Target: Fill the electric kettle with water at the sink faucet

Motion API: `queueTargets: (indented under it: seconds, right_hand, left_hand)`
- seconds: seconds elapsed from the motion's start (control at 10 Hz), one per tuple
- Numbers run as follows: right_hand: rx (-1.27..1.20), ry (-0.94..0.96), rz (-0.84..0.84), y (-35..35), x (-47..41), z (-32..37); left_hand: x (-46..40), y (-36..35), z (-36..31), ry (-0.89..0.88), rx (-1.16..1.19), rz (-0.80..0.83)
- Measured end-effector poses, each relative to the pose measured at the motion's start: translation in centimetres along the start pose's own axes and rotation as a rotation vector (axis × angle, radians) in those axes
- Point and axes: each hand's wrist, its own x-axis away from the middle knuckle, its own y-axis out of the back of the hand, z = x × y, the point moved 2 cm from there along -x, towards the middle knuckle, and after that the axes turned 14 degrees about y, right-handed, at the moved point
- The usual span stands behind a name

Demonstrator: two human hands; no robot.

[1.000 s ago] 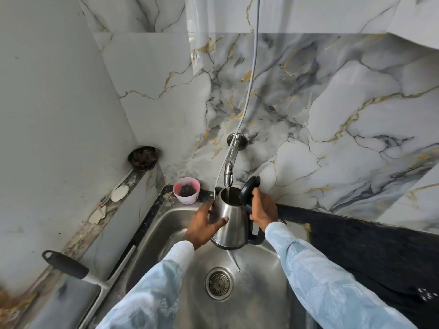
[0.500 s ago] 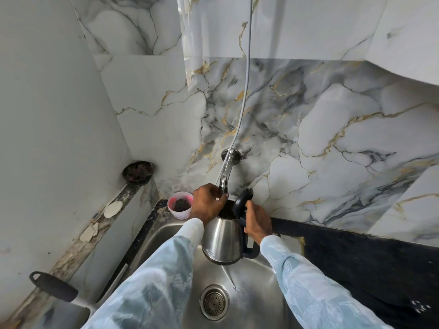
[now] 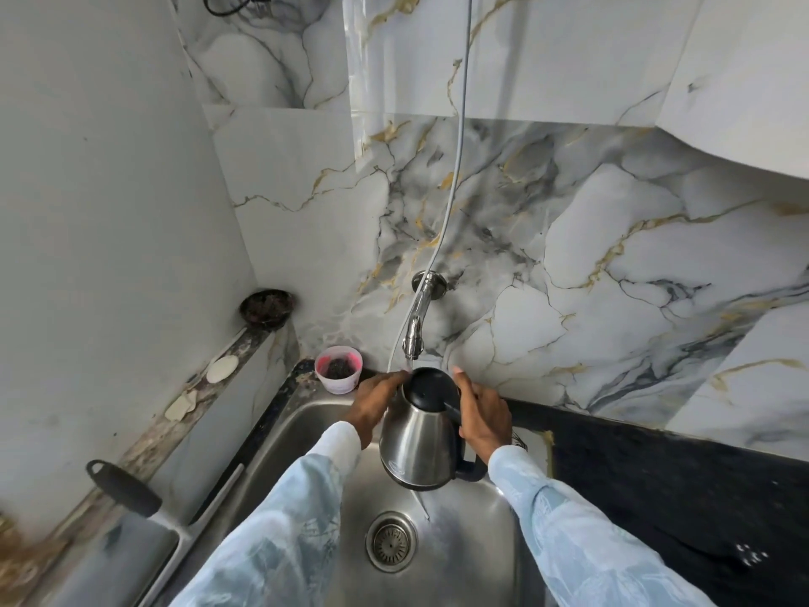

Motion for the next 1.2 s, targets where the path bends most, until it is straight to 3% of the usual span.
queueTargets:
  seconds: [0.1,0.3,0.7,1.0,1.1,1.2]
  right_hand:
    - [-0.017,0.023,-0.011,1.6,1.5,0.3]
    - [0.103,0.130,0.022,8.4,4.9,-1.0]
    - [0.184,0.020,-0.058,28.3,14.5,-12.7]
    - [0.235,0.100,-0.060,31.4,20.0,-19.4]
    - [0.387,0.111,0.053,31.4,19.9,-18.2]
    - [0.595,0.138,0.177,31.9,18.6,-16.3]
  left_hand:
    - [1.7,-1.0,0.7,-0.135,0.026,-0.044]
    - [6.7,-5.2,3.5,-0.228,0.047,-0.022]
    - [17.4,-23.5,11.6,-0.141,-0.151,0.211]
    - [19.9,-28.4,16.2,-0.149,-0.209,0.186]
    - [20.6,-28.3,15.9,-0.162,-0.283,0.182]
    - [20.4,-27.3,14.5,-0.222,-0.341,0.056]
